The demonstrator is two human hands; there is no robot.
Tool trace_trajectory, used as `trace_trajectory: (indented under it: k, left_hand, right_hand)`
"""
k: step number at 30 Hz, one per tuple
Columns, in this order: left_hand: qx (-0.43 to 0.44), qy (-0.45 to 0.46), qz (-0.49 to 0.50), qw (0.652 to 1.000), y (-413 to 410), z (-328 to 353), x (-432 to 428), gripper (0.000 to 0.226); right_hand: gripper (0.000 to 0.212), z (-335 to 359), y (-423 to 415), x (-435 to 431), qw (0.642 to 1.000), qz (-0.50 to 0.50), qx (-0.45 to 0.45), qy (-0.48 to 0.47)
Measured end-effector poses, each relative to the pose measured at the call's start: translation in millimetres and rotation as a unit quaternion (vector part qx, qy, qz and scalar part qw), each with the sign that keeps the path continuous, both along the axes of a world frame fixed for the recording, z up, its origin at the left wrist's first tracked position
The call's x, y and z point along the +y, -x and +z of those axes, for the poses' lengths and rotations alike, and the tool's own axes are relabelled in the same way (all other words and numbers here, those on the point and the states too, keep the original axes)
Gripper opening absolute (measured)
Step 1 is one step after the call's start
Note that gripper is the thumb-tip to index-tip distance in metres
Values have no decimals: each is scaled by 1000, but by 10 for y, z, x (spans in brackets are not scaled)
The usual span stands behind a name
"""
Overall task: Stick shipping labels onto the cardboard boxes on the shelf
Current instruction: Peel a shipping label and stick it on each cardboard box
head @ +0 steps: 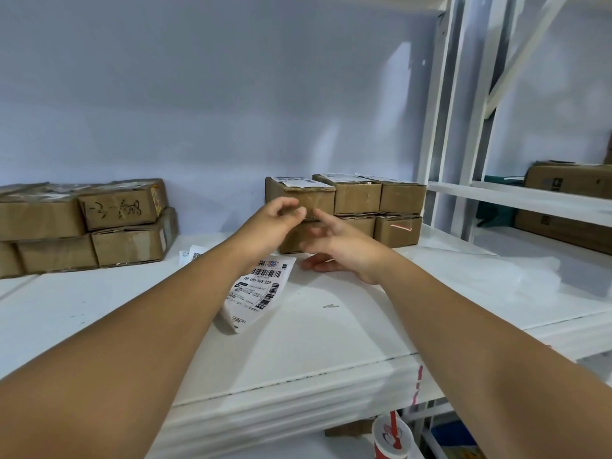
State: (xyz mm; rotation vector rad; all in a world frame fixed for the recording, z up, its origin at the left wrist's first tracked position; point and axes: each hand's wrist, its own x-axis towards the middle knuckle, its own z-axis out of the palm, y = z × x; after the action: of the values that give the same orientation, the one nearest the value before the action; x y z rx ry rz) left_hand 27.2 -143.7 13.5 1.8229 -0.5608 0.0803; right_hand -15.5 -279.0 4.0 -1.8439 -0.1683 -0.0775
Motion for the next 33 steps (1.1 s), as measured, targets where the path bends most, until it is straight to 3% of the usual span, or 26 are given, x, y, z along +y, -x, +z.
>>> trace_trajectory:
  k: [3,10,17,27,33]
  left_hand:
    - [-17,-55,11,998,1,-29,-21,49]
    - [-16,-72,33,997,13,-15,20,49]
    - [-20,-58,74,995,54,21,65,23]
    - [-17,-88,65,994,-8,-21,68,34]
    - [-25,-143,64,987,3,-41,67,54]
  right_hand:
    - [83,4,-6,-9,1000,4,2,7]
    - [75,5,28,-6,1000,4,5,22]
    - [65,-5,23,-13,999,-14,-6,32]
    - [52,-30,-10,-25,998,-24,-16,64]
    - [43,-27,-13,-24,998,-19,-18,56]
